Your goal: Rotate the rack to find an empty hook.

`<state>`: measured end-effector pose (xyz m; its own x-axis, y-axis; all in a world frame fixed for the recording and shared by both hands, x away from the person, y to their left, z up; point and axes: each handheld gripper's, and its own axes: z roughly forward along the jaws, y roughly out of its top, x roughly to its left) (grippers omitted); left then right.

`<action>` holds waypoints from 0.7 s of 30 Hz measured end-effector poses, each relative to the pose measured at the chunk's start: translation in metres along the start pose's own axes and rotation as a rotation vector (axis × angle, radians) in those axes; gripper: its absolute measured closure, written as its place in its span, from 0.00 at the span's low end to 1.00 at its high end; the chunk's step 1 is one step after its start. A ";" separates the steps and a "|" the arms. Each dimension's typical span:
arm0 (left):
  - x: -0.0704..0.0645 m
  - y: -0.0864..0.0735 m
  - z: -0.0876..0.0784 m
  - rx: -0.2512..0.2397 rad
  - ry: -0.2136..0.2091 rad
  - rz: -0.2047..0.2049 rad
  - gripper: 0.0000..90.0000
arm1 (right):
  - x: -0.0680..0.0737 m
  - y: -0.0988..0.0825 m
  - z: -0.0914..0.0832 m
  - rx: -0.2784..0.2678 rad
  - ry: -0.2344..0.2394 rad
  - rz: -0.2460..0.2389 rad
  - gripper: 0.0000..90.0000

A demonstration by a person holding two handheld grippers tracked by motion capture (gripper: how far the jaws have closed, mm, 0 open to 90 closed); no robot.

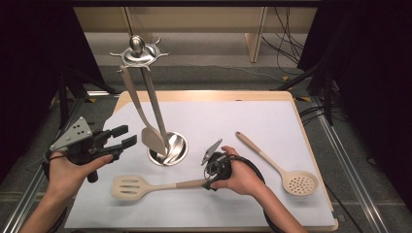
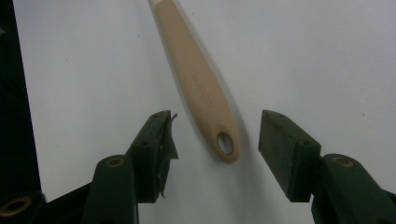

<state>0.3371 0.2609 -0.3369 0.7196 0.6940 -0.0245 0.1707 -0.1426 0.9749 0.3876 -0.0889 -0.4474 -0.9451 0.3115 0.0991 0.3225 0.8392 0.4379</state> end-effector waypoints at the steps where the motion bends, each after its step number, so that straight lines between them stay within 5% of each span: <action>1: 0.000 0.000 0.000 0.003 -0.002 0.002 0.55 | 0.001 0.002 0.002 0.015 0.005 -0.002 0.50; 8: 0.000 -0.003 0.003 0.018 -0.010 -0.007 0.55 | 0.001 0.009 0.014 0.081 0.036 -0.026 0.51; 13: -0.001 -0.005 0.005 0.028 -0.016 -0.007 0.54 | -0.003 0.009 0.022 0.119 0.042 -0.095 0.54; 21: -0.001 -0.008 0.008 0.044 -0.021 -0.009 0.54 | -0.002 0.010 0.020 0.129 -0.021 -0.155 0.72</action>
<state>0.3406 0.2559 -0.3470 0.7320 0.6803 -0.0379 0.2058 -0.1677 0.9641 0.3939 -0.0720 -0.4614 -0.9831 0.1821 0.0200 0.1785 0.9275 0.3283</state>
